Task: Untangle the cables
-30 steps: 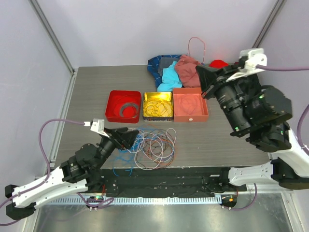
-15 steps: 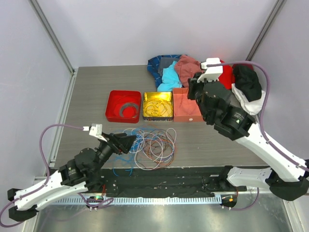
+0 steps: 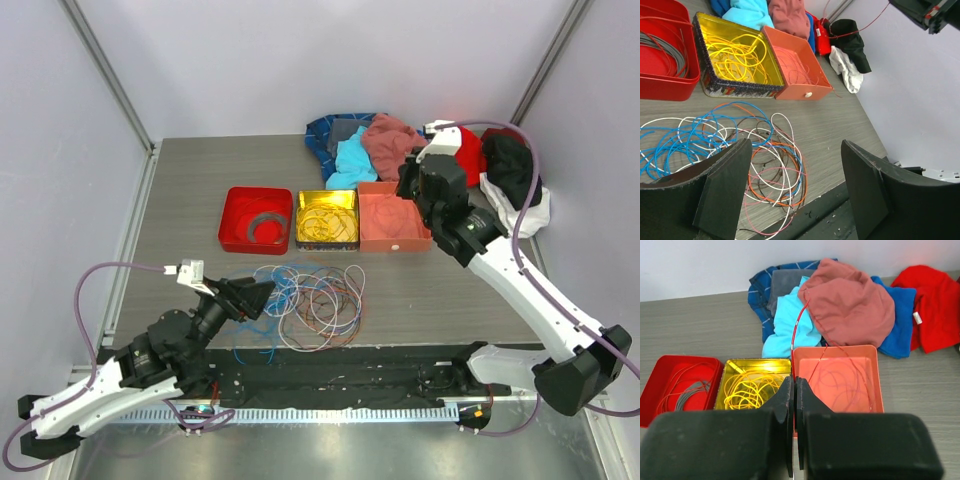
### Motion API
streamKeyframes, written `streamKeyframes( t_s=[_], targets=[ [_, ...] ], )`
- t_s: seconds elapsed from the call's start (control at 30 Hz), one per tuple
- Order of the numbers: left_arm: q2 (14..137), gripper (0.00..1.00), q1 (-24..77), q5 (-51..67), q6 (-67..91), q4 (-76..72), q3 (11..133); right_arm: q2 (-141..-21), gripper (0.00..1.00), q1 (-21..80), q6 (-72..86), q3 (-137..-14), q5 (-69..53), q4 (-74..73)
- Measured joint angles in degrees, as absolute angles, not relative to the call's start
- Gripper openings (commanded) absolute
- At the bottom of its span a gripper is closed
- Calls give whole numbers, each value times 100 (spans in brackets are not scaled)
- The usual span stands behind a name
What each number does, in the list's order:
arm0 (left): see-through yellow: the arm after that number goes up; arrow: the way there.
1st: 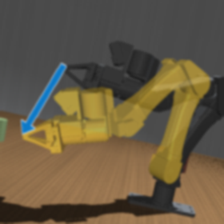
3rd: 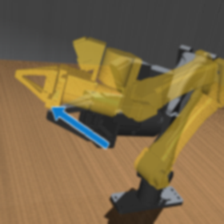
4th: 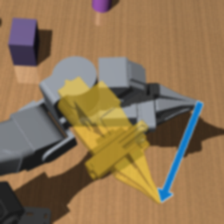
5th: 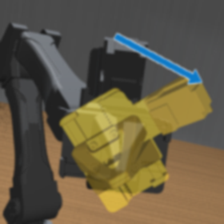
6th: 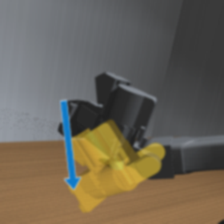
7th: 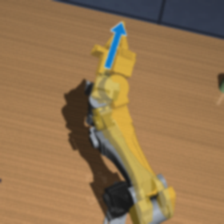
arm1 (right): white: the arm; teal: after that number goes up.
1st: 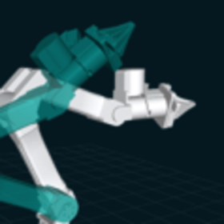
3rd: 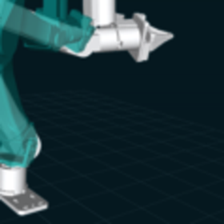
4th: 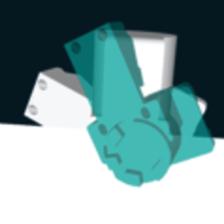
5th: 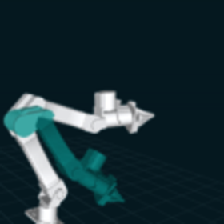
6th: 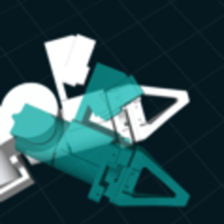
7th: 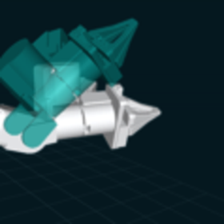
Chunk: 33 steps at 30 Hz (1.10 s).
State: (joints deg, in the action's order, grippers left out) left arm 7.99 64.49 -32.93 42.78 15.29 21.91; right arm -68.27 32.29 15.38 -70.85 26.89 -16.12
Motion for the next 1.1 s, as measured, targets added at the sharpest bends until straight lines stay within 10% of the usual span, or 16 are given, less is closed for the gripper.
streamKeyframes(
  t_s=[1.1],
  targets=[
    [926,76,6449,-3264,4399,1649,1990,-7201,1,2751,2025,-5098,2128,-318]
  ],
)
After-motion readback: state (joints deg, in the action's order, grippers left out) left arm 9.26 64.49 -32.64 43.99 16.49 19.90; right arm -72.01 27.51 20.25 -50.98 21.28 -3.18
